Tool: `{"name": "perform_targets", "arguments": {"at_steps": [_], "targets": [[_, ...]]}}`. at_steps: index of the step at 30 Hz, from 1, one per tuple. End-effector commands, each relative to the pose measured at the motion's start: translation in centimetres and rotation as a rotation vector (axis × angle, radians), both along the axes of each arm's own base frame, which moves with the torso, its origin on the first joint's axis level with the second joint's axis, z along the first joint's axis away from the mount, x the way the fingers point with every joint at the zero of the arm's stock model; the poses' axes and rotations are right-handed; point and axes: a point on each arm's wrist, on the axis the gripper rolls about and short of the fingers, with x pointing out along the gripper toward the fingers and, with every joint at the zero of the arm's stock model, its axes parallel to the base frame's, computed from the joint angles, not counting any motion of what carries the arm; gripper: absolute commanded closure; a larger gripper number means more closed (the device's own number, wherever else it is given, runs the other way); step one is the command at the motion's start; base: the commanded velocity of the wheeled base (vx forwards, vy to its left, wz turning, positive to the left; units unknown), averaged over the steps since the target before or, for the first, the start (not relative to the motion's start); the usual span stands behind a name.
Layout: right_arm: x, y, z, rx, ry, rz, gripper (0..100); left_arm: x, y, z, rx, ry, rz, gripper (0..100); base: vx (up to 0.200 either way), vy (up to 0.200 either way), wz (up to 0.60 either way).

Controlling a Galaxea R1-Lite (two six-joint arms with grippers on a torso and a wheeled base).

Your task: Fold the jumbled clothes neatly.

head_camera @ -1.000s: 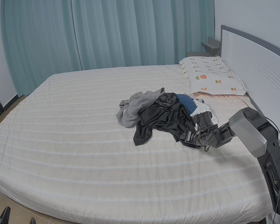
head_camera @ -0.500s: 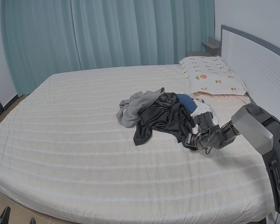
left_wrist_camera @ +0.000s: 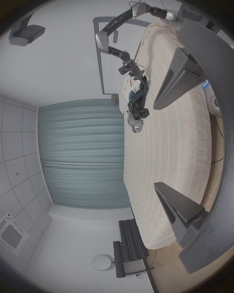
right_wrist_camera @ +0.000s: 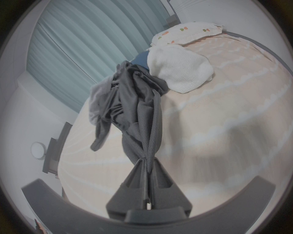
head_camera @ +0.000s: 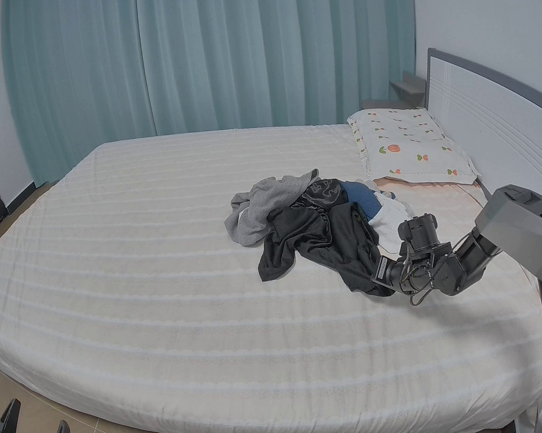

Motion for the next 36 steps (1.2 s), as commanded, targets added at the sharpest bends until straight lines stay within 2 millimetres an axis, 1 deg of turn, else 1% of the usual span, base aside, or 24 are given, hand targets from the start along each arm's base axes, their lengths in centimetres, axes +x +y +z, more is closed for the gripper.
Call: {"name": "perform_targets", "arguments": {"at_steps": [1, 4, 6, 9, 10, 11, 12, 13, 14, 15, 16, 18, 19, 21, 22, 25, 26, 28, 29, 31, 32, 34, 35, 36], "targets": [[-6.0, -0.3, 6.0, 0.133, -0.148, 0.046, 100, 0.0, -0.1, -0.4, 0.005, -0.005, -0.023, 0, 0.000, 0.000, 0.00], [-9.3, -0.2, 7.9, 0.191, -0.245, 0.067, 100, 0.0, -0.1, -0.4, 0.008, -0.003, -0.030, 0, 0.000, 0.000, 0.00], [-10.8, -0.1, 9.6, 0.222, -0.317, 0.087, 100, 0.0, -0.1, -0.4, 0.011, -0.005, -0.033, 0, 0.000, 0.000, 0.00], [-12.9, -0.3, 12.3, 0.260, -0.415, 0.110, 100, 0.0, -0.1, -0.4, 0.025, -0.007, -0.038, 0, 0.000, 0.000, 0.00], [-12.9, -0.3, 12.3, 0.260, -0.415, 0.110, 100, 0.0, -0.1, -0.4, 0.025, -0.007, -0.038, 0, 0.000, 0.000, 0.00], [-13.9, -0.4, 13.9, 0.281, -0.464, 0.120, 100, -0.1, -0.1, -0.2, 0.028, -0.017, -0.044, 0, 0.000, 0.000, 0.00], [-14.4, -0.4, 14.9, 0.293, -0.494, 0.127, 100, -0.3, -0.1, 0.8, 0.009, -0.068, -0.050, 0, 0.000, 0.000, 0.00], [-14.8, -0.5, 15.5, 0.300, -0.513, 0.131, 100, -0.8, -0.1, 2.6, -0.012, -0.145, -0.057, 0, 0.000, 0.000, 0.00], [-15.3, -0.4, 16.6, 0.315, -0.549, 0.144, 100, -1.5, -0.1, 6.6, -0.071, -0.253, -0.077, 0, 0.000, 0.000, 0.00], [-15.8, -0.3, 17.3, 0.325, -0.569, 0.154, 100, -1.7, -0.1, 8.6, -0.096, -0.279, -0.089, 0, 0.000, 0.000, 0.00], [-16.4, -0.1, 18.0, 0.338, -0.590, 0.168, 100, -1.3, -0.2, 9.8, -0.109, -0.260, -0.107, 0, 0.000, 0.000, 0.00], [-17.8, 0.6, 19.4, 0.369, -0.630, 0.211, 100, 0.3, -0.3, 10.4, -0.078, -0.164, -0.162, 0, 0.000, 0.000, 0.00], [-18.2, 0.8, 19.7, 0.378, -0.641, 0.223, 100, 1.1, -0.4, 10.4, -0.060, -0.121, -0.184, 0, 0.000, 0.000, 0.00], [-19.2, 1.2, 20.5, 0.397, -0.660, 0.252, 100, 3.5, -0.6, 10.2, -0.036, 0.015, -0.256, 0, 0.000, 0.000, 0.00], [-19.6, 1.3, 20.7, 0.404, -0.665, 0.264, 100, 4.2, -0.6, 10.2, -0.038, 0.052, -0.283, 0, 0.000, 0.000, 0.00], [-20.0, 1.5, 20.9, 0.410, -0.667, 0.274, 100, 7.1, -0.8, 9.9, -0.050, 0.193, -0.354, 0, 0.000, 0.000, 0.00], [-19.9, 1.5, 20.9, 0.406, -0.671, 0.272, 100, 8.8, -0.9, 9.5, -0.036, 0.269, -0.381, 0, 0.000, 0.000, 0.00], [-19.9, 1.4, 21.1, 0.407, -0.678, 0.268, 100, 9.8, -1.0, 9.1, -0.024, 0.311, -0.396, 0, 0.000, 0.000, 0.00], [-19.7, 1.3, 21.5, 0.409, -0.692, 0.264, 100, 11.7, -1.3, 8.3, -0.020, 0.404, -0.429, 0, 0.000, 0.000, 0.00], [-19.4, 1.2, 21.6, 0.408, -0.698, 0.252, 100, 13.8, -2.0, 7.3, -0.023, 0.499, -0.473, 0, 0.000, 0.000, 0.00], [-19.4, 1.1, 21.7, 0.408, -0.703, 0.248, 100, 14.4, -2.3, 6.9, -0.026, 0.528, -0.488, 0, 0.000, 0.000, 0.00], [-19.6, 0.9, 22.0, 0.412, -0.715, 0.247, 100, 16.5, -3.4, 5.6, -0.022, 0.618, -0.542, 0, 0.000, 0.000, 0.00], [-19.6, 0.9, 22.1, 0.413, -0.716, 0.247, 100, 16.7, -3.6, 5.5, -0.019, 0.627, -0.549, 0, 0.000, 0.000, 0.00], [-19.8, 0.8, 22.4, 0.416, -0.728, 0.247, 100, 18.2, -4.5, 4.5, -0.006, 0.666, -0.576, 0, 0.000, 0.000, 0.00]]}}
